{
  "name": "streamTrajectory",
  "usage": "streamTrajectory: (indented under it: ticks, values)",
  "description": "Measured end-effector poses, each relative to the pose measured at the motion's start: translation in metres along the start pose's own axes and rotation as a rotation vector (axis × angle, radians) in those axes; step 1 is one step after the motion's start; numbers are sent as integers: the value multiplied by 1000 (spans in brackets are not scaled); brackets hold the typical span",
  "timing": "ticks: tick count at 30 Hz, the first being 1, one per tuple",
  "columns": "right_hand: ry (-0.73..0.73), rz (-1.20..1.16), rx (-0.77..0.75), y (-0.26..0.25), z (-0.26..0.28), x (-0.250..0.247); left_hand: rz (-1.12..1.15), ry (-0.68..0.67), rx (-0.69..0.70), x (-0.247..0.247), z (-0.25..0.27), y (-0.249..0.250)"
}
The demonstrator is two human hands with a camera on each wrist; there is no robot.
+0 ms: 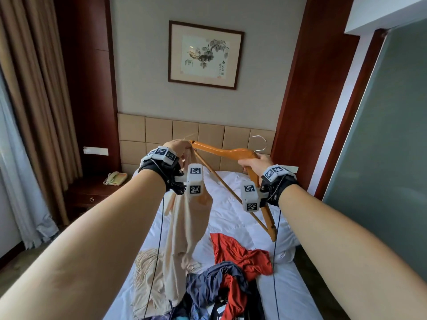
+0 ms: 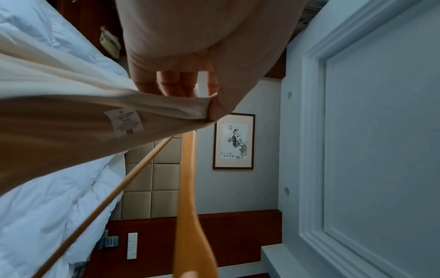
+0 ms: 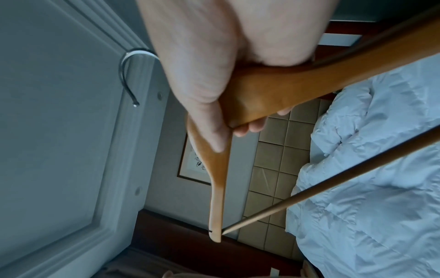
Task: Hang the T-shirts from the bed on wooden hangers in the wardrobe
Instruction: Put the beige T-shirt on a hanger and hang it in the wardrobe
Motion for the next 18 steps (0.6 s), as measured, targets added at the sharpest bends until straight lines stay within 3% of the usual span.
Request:
streamTrajectory:
  ticks: [4, 10, 18]
  values:
    - [-2, -176, -39, -1, 10, -2, -49, 49, 63, -2, -11, -8]
    - [102, -321, 36, -14, 20, 2, -178, 66, 79, -7, 10, 4]
    - [139, -475, 30, -16, 23, 11, -22, 117, 67, -25, -33, -12]
Point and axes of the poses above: each hand's wrist, its own z-axis away from the middle knuckle, its own x-axis out of the palm, y = z × x, the point moved 1 cm from there along -z, towards the middle knuckle, and after that the axes turned 8 degrees about x, right-handed, at the moved point
